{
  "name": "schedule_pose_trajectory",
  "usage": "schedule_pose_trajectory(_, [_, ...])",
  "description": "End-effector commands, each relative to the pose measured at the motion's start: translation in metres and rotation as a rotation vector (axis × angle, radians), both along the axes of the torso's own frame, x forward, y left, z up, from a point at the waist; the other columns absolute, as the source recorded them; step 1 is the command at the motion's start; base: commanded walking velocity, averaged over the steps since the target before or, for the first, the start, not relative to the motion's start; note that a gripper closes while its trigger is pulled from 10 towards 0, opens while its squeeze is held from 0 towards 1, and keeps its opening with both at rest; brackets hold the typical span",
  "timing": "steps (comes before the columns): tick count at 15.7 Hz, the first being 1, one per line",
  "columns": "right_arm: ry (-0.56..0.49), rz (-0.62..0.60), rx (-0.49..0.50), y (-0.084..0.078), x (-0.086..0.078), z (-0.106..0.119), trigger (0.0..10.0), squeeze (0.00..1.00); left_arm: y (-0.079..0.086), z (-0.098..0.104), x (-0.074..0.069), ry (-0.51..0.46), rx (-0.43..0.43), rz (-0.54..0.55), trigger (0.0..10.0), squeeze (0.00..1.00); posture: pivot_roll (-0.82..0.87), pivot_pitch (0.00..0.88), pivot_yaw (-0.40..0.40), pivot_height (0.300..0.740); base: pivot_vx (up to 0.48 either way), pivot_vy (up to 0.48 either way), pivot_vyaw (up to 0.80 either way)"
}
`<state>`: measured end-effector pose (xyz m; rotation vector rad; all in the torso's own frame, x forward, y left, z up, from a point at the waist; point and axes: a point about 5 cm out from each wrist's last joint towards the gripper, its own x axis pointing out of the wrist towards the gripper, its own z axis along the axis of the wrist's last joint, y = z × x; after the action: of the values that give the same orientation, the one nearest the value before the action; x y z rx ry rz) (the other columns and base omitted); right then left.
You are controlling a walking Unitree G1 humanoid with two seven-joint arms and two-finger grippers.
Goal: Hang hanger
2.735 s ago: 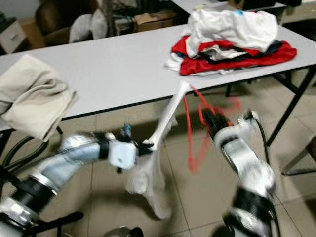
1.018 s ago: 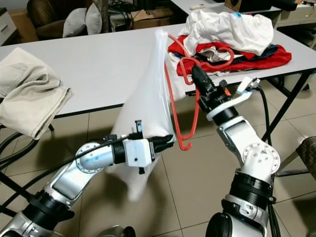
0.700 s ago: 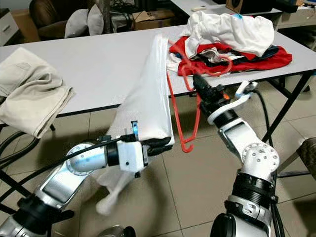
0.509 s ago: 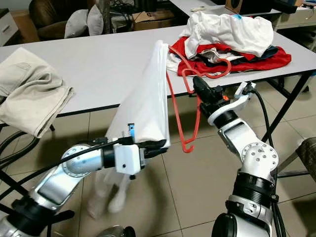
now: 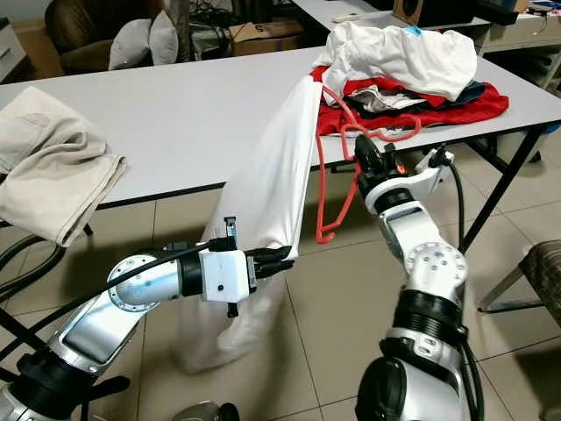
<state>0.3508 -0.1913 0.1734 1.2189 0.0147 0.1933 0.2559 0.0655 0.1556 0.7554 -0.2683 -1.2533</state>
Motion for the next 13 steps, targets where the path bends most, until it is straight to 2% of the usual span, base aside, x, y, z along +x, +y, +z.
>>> schedule_pose_trajectory(1, [-0.041, -0.083, 0.009, -0.006, 0.006, 0.015, 10.0, 0.00, -0.004, -0.002, -0.006, 0.000, 0.043, -0.048, 0.0, 0.00, -0.05, 0.000, 0.078, 0.740, 0.000, 0.000, 0.00])
schedule_pose_trajectory(4, [-0.042, -0.124, 0.088, 0.003, 0.014, 0.016, 10.0, 0.00, -0.006, -0.004, -0.004, 0.015, 0.069, -0.049, 0.0, 0.00, -0.04, 0.000, 0.079, 0.740, 0.000, 0.000, 0.00])
schedule_pose_trajectory(6, [-0.055, -0.120, 0.099, 0.006, 0.016, 0.019, 10.0, 0.00, -0.007, -0.006, -0.004, 0.026, 0.075, -0.049, 0.0, 0.00, -0.04, 0.000, 0.078, 0.740, 0.000, 0.000, 0.00])
schedule_pose_trajectory(7, [-0.087, -0.083, 0.102, 0.013, 0.016, 0.025, 10.0, 0.00, -0.008, -0.007, -0.004, 0.025, 0.083, -0.048, 0.0, 0.00, -0.04, 0.000, 0.077, 0.740, 0.000, 0.000, 0.00])
schedule_pose_trajectory(9, [-0.099, -0.071, 0.079, 0.019, 0.018, 0.027, 10.0, 0.00, -0.014, -0.003, -0.004, 0.019, 0.063, -0.065, 0.0, 0.00, -0.04, 0.000, 0.075, 0.740, 0.000, 0.000, 0.00])
schedule_pose_trajectory(11, [-0.078, -0.076, 0.033, 0.024, 0.021, 0.021, 10.0, 0.00, -0.024, 0.004, -0.010, 0.036, 0.009, -0.116, 0.0, 0.00, -0.03, 0.000, 0.070, 0.740, 0.000, 0.000, 0.00])
schedule_pose_trajectory(13, [-0.085, -0.079, 0.027, 0.027, 0.025, 0.024, 10.0, 0.00, -0.027, 0.003, -0.013, 0.042, 0.012, -0.132, 0.0, 0.00, -0.03, 0.000, 0.068, 0.740, 0.000, 0.000, 0.00])
